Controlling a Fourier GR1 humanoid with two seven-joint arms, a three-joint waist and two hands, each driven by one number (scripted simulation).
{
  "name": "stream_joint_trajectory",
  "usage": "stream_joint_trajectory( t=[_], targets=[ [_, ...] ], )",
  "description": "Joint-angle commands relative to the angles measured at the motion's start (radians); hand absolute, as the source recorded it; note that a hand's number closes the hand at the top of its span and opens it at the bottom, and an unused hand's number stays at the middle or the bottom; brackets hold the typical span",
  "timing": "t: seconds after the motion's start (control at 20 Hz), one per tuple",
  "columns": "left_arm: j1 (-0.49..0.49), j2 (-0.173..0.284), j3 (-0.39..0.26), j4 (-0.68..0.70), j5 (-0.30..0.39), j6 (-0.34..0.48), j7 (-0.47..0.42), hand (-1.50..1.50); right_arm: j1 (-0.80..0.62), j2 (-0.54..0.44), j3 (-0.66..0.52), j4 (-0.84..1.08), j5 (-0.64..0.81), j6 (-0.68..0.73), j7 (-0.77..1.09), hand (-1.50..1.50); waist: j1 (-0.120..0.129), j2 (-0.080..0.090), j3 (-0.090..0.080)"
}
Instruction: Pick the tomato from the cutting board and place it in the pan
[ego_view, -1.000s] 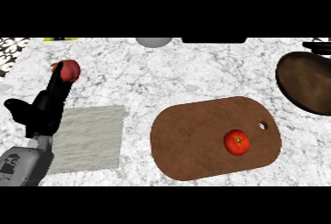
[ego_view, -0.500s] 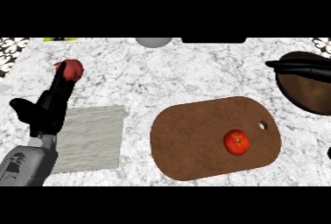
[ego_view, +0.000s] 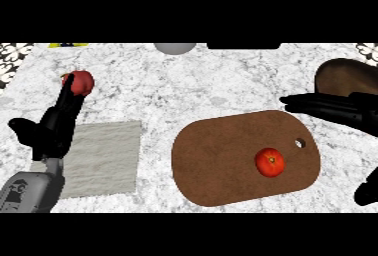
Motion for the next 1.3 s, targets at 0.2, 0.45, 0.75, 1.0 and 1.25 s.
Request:
stream_joint_trajectory(
  t=[0.2, 0.45, 0.75, 1.0, 1.25],
  targets=[
    [-0.008, -0.015, 0.025, -0.026, -0.03, -0.02, 0.05, 0.0, 0.064, 0.091, 0.002, -0.031, 0.157, -0.003, 0.076, -1.5, 0.001, 0.0, 0.001],
    [0.01, -0.074, 0.002, -0.024, -0.085, 0.007, 0.02, 0.0, -0.027, 0.137, 0.042, 0.126, 0.271, 0.051, -0.021, -1.5, 0.007, 0.002, 0.0],
    [-0.045, -0.046, 0.073, 0.019, -0.054, -0.065, 0.039, 0.0, 0.015, 0.213, 0.111, 0.135, 0.416, 0.017, -0.108, -1.5, 0.003, 0.002, 0.0],
    [0.02, -0.082, 0.057, -0.01, -0.106, -0.06, 0.007, 0.0, 0.023, 0.227, 0.087, 0.094, 0.462, 0.073, -0.084, -1.5, 0.003, 0.001, 0.0],
    [-0.096, -0.049, 0.119, 0.02, -0.085, -0.069, 0.081, 0.0, 0.018, 0.229, 0.144, 0.09, 0.578, 0.036, -0.078, -1.5, 0.0, 0.003, 0.0]
  ],
)
